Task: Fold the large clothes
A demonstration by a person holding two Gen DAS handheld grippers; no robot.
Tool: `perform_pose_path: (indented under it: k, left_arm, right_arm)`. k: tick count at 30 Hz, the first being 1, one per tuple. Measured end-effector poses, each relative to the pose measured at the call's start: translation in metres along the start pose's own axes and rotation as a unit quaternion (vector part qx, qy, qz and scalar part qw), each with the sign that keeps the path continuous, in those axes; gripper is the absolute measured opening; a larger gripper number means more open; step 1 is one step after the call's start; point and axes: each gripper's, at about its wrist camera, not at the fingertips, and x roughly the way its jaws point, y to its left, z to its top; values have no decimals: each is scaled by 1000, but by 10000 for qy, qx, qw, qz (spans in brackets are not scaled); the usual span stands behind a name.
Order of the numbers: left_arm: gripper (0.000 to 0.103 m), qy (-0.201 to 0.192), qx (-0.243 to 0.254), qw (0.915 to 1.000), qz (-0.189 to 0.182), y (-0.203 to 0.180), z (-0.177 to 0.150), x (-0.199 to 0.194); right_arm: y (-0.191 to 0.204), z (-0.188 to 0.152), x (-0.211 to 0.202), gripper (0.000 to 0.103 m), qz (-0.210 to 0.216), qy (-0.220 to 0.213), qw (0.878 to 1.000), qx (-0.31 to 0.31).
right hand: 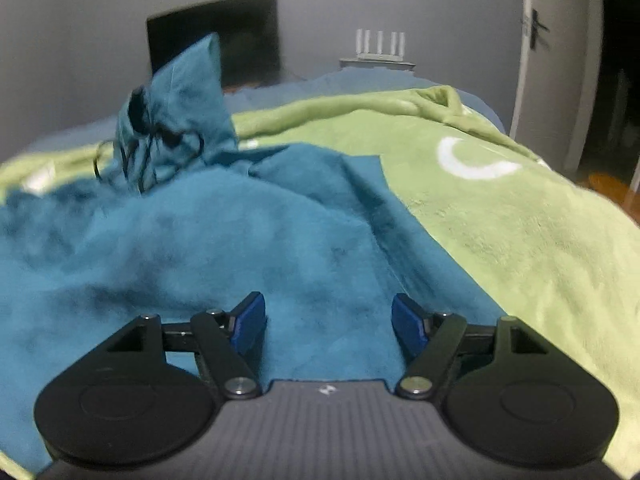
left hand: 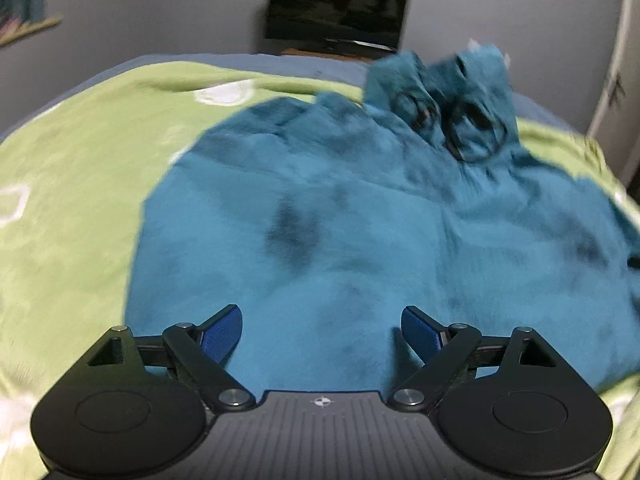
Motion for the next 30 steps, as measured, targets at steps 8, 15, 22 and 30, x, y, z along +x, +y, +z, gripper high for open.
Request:
perform_pose_path:
  k: [8, 15, 22, 30]
  left_arm:
    - [79, 307, -1862, 9806, -538, 62, -6, -34]
    - [76, 867, -2303, 9660, -794, 73, -17, -32]
    - [80, 1069, -2457, 9600, -812, 76, -23, -13]
    - [80, 925, -2483, 9615, -732, 78, -21, 11]
  right_arm:
    - [-45, -7, -50, 71, 716, 571, 9804, 1747]
    - [-71, -25, -67, 71, 689, 1396, 9547, 2536]
    - [-82, -41, -44, 71, 514, 1980, 9268, 3150]
    - [-89, -44, -40, 68, 457, 1450, 9230, 3534]
